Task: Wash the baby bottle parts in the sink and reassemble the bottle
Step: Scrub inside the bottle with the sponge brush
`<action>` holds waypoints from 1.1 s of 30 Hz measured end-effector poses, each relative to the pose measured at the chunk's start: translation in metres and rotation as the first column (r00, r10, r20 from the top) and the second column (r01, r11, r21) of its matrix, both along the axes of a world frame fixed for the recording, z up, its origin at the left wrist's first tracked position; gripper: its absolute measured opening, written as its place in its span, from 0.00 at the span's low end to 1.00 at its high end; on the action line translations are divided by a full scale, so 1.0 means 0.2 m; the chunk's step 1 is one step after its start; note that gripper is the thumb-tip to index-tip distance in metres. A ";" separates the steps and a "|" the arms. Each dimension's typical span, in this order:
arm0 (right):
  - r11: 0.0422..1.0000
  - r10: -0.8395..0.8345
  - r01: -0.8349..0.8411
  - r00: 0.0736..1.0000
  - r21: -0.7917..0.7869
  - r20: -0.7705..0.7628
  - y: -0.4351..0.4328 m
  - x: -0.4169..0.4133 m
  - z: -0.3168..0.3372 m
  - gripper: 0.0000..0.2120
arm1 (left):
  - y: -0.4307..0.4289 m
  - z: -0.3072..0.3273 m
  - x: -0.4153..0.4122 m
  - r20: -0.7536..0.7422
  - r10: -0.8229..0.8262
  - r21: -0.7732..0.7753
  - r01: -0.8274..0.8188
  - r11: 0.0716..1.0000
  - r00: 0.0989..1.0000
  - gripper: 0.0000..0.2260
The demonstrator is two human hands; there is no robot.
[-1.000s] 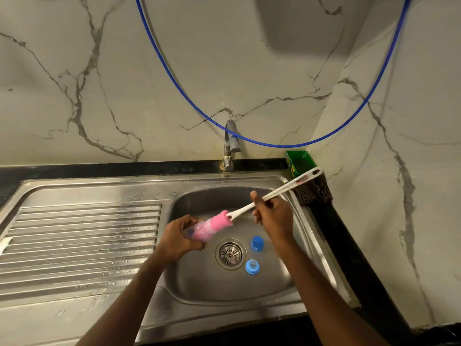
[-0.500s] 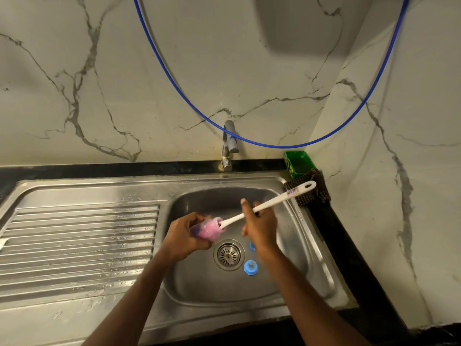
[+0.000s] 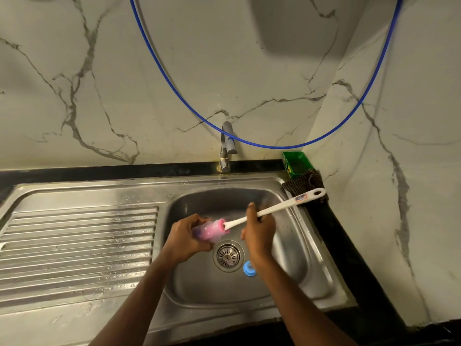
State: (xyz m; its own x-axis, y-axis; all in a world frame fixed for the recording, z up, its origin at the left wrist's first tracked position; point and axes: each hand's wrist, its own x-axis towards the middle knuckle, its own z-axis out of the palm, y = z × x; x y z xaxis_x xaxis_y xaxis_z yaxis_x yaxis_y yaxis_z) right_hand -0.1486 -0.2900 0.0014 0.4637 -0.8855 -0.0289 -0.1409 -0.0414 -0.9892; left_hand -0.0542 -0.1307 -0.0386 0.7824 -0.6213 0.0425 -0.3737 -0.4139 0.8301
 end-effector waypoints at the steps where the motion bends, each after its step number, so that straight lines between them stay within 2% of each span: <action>1: 0.999 0.054 -0.054 0.998 0.006 -0.013 0.02 0.00 -0.01 0.18 | -0.01 0.01 0.00 0.008 -0.015 0.004 0.015 1.000 1.000 0.24; 3: 0.993 0.119 -0.120 0.990 -0.010 -0.070 -0.02 -0.02 0.04 0.20 | 0.00 0.01 0.01 0.006 -0.017 -0.002 0.017 1.000 1.000 0.23; 8: 0.998 -0.070 0.070 0.997 0.002 0.044 -0.03 -0.01 0.03 0.18 | 0.00 0.02 0.01 0.004 0.007 0.006 -0.007 1.000 1.000 0.24; 10: 0.997 0.021 -0.022 1.000 0.078 0.015 0.04 0.00 0.01 0.20 | -0.03 0.05 0.01 0.010 -0.015 0.014 0.015 1.000 1.000 0.24; 12: 0.971 0.185 -0.167 0.978 0.170 -0.098 0.00 -0.02 0.05 0.22 | -0.01 0.03 0.02 0.008 -0.014 0.024 0.014 1.000 1.000 0.24; 14: 0.930 0.362 -0.325 0.892 0.173 -0.272 -0.05 -0.06 0.08 0.25 | 0.03 0.02 0.03 0.016 0.020 0.065 -0.021 0.998 1.000 0.24; 16: 0.888 0.414 -0.459 0.781 0.019 -0.467 -0.05 -0.09 0.08 0.26 | 0.05 0.00 0.03 0.035 0.051 0.107 -0.055 0.993 0.998 0.25; 17: 0.860 0.341 -0.489 0.763 -0.145 -0.549 -0.02 -0.11 0.07 0.24 | 0.05 0.00 0.03 0.044 0.051 0.126 -0.057 0.990 0.998 0.26; 18: 0.795 0.225 -0.487 0.790 -0.361 -0.570 0.00 -0.11 0.06 0.22 | 0.04 0.00 0.03 0.057 0.043 0.143 -0.050 0.988 0.997 0.27; 19: 0.660 0.113 -0.475 0.829 -0.582 -0.548 0.01 -0.10 0.05 0.18 | 0.03 0.01 0.03 0.069 0.027 0.154 -0.037 0.987 0.997 0.28; 20: 0.475 0.044 -0.475 0.854 -0.741 -0.518 0.01 -0.08 0.05 0.13 | 0.02 0.02 0.02 0.081 0.008 0.156 -0.021 0.987 0.997 0.28; 21: 0.306 0.015 -0.527 0.835 -0.793 -0.550 0.01 -0.06 0.05 0.08 | 0.01 0.03 0.02 0.096 -0.008 0.156 -0.007 0.988 0.995 0.28; 22: 0.200 0.028 -0.626 0.772 -0.754 -0.634 0.01 -0.03 0.04 0.07 | 0.00 0.03 0.02 0.114 -0.021 0.156 0.004 0.988 0.993 0.28; 23: 0.183 0.064 -0.722 0.686 -0.667 -0.725 0.00 -0.01 0.03 0.08 | -0.01 0.04 0.02 0.129 -0.032 0.157 0.012 0.987 0.991 0.28; 25: 0.262 0.146 -0.820 0.554 -0.508 -0.820 -0.02 0.00 0.02 0.10 | -0.01 0.04 0.03 0.151 -0.040 0.163 0.015 0.987 0.988 0.28; 26: 0.302 0.171 -0.821 0.546 -0.484 -0.820 -0.04 0.00 0.02 0.11 | 0.00 0.03 0.04 0.161 -0.045 0.177 0.016 0.984 0.986 0.28; 30: 0.389 0.163 -0.745 0.635 -0.542 -0.755 -0.13 -0.08 0.04 0.08 | 0.07 0.00 0.09 0.211 -0.041 0.243 -0.012 0.970 0.977 0.25; 33: 0.450 0.115 -0.742 0.599 -0.496 -0.792 -0.16 -0.14 0.04 0.07 | 0.08 0.00 0.12 0.223 -0.089 0.320 0.013 0.947 0.971 0.27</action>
State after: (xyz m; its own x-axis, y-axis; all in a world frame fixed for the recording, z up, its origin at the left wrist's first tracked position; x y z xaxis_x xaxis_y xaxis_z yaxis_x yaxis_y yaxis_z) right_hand -0.1765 -0.3213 0.0085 0.9267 -0.3706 0.0620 -0.3496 -0.9108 -0.2194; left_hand -0.0306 -0.1149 -0.0395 0.7410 -0.6714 0.0146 -0.5675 -0.6144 0.5481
